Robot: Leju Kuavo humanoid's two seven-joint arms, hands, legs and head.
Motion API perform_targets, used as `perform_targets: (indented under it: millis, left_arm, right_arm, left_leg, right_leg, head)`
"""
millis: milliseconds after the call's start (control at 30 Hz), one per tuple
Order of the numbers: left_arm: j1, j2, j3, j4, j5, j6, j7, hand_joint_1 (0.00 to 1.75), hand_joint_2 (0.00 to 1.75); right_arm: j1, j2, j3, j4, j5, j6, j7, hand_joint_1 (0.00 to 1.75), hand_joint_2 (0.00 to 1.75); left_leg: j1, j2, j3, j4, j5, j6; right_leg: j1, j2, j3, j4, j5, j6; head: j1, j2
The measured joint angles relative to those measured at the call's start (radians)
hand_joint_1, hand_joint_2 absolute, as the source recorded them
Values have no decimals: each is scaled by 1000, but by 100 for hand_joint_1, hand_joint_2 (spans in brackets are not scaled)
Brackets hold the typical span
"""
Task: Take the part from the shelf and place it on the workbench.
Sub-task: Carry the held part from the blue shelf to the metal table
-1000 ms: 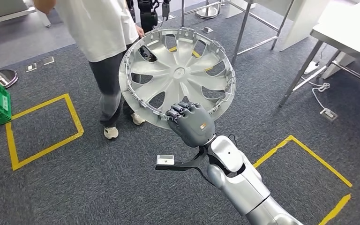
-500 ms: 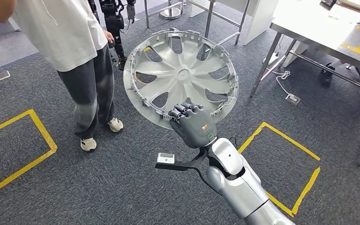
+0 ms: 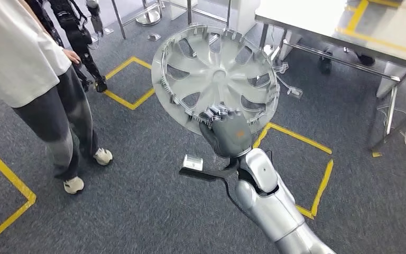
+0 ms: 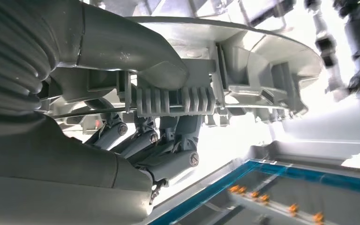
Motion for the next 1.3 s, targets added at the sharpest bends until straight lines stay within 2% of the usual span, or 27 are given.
perform_targets:
  millis: [33,67,100,133,167,200,267,300,333,400,433,467,533,567,600,633,667,700,767,800,833,967,1167,1300]
  left_arm:
    - [1,0,1,0,-4,0,-1,0,175]
    - [2,0,1,0,-8,0,-2,0,175]
    - [4,0,1,1,-11,0,-3,0,175]
    - [4,0,1,1,-13,-1,-4,0,175]
    - [3,0,1,1,-16,-2,-5,0,175]
    - [2,0,1,1,-18,-4,-6,0,175]
    - [0,1,1,1,-22,-8,-8,0,175]
    - [0,1,1,1,-22,-10,-8,0,175]
    - [0,1,1,1,-23,-11,-9,0,175]
    - [-1,0,1,1,-24,-13,-10,0,175]
    - [-2,0,1,0,-25,-14,-10,0,175]
    - [-3,0,1,0,-27,-15,-11,0,175]
    - [-4,0,1,-1,-30,-17,-13,0,175]
    - [-2,1,1,-1,-30,-18,-14,0,175]
    - [-1,2,1,-1,-31,-18,-15,0,175]
    - [-1,2,1,-1,-31,-18,-15,0,175]
    - [-1,3,1,-1,-31,-18,-16,0,175]
    - [-3,3,1,-1,-31,-19,-16,0,175]
    - [-6,3,1,-1,-30,-19,-18,0,175]
    - [-7,3,1,-1,-30,-19,-18,0,175]
    - [-8,3,1,-1,-30,-19,-18,0,175]
    - [-9,5,1,-1,-25,-20,-19,0,175]
    - [-9,5,1,-1,-21,-19,-21,0,175]
    - [-9,7,1,-1,-20,-18,-24,0,175]
  right_arm:
    - [-1,2,-2,0,-2,0,2,175,175]
    - [-1,4,-4,0,-3,0,4,175,175]
    - [-1,4,-5,0,-6,0,5,175,175]
    - [0,4,-7,0,-9,1,5,175,175]
    - [1,4,-9,0,-13,2,5,175,175]
    - [2,4,-12,0,-19,3,5,175,175]
    - [1,4,-18,0,-30,2,2,175,175]
    - [0,4,-21,0,-35,1,-1,175,175]
    - [-1,4,-24,1,-38,0,-3,175,175]
    - [1,2,-29,1,-43,-1,-7,175,175]
    - [3,1,-32,1,-45,-2,-9,175,175]
    - [4,0,-34,1,-48,-3,-9,175,175]
    - [4,-1,-37,0,-52,-7,-10,175,175]
    - [3,-1,-37,0,-56,-10,-12,175,175]
    - [4,-2,-38,0,-64,-15,-15,175,175]
    - [7,-2,-41,0,-73,-20,-20,175,175]
    - [10,-3,-44,0,-84,-25,-25,175,175]
    - [12,-3,-48,0,-92,-30,-30,175,175]
    - [13,-3,-54,-2,-101,-35,-36,175,175]
    - [13,-3,-55,-3,-104,-38,-39,175,175]
    - [14,-3,-57,-5,-106,-41,-42,175,175]
    - [22,-5,-65,-15,-120,-48,-49,175,175]
    - [29,-6,-68,-21,-129,-47,-61,175,175]
    - [30,-6,-68,-21,-133,-45,-66,175,175]
  left_leg:
    - [1,-25,-30,62,-29,-2]
    - [1,-37,-62,124,-52,-4]
    - [1,-42,-86,167,-60,-6]
    - [2,-45,-96,179,-50,-7]
    - [3,-48,-89,151,-21,-8]
    - [5,-59,-66,94,18,-8]
    - [14,-117,-17,-21,68,-8]
    - [17,-140,-4,-53,75,-8]
    - [18,-153,1,-64,73,-4]
    - [15,-131,4,-70,75,8]
    - [15,-118,6,-74,78,16]
    - [16,-104,8,-78,80,23]
    - [14,-78,10,-83,80,34]
    - [12,-64,10,-83,79,37]
    - [10,-52,10,-83,78,38]
    - [10,-41,11,-82,76,38]
    - [10,-34,12,-82,75,37]
    - [10,-28,14,-81,73,35]
    - [8,-19,18,-81,69,29]
    - [7,-17,19,-80,67,25]
    - [4,-15,19,-80,66,21]
    - [1,-16,23,-88,69,23]
    - [0,-16,30,-100,73,10]
    - [-3,-16,27,-97,70,15]
  right_leg:
    - [-2,13,0,-1,0,-3]
    - [-3,27,0,0,0,-5]
    - [-3,42,0,0,0,-5]
    - [-3,58,1,2,-1,-5]
    - [-5,74,1,4,-1,-3]
    - [-6,89,0,8,-3,0]
    - [-8,116,-6,19,-7,11]
    - [-9,129,-12,23,-6,18]
    - [-10,141,-18,24,-4,26]
    - [-15,166,-26,20,3,40]
    - [-14,156,-30,24,0,46]
    - [-12,131,-41,43,-11,50]
    - [-7,59,-90,143,-62,55]
    - [-7,38,-123,211,-92,58]
    - [-9,28,-151,269,-112,60]
    - [-10,25,-165,298,-116,62]
    - [-11,23,-159,287,-102,63]
    - [-12,21,-131,238,-73,62]
    - [-10,12,-53,95,-20,54]
    - [-7,8,-25,43,-8,50]
    - [-5,5,-10,17,-5,46]
    - [-4,6,-7,10,-5,42]
    - [-5,6,-7,10,-6,33]
    - [-9,5,-5,9,-5,35]
  head:
    - [-1,0]
    - [-2,0]
    - [-2,0]
    - [-2,0]
    - [-2,0]
    - [-2,0]
    - [-2,0]
    - [-2,0]
    - [-2,0]
    - [-3,0]
    - [-1,0]
    - [3,0]
    - [11,0]
    - [13,0]
    - [13,0]
    - [13,0]
    - [13,0]
    - [13,0]
    - [13,0]
    - [13,0]
    - [12,0]
    - [12,0]
    - [12,0]
    - [12,0]
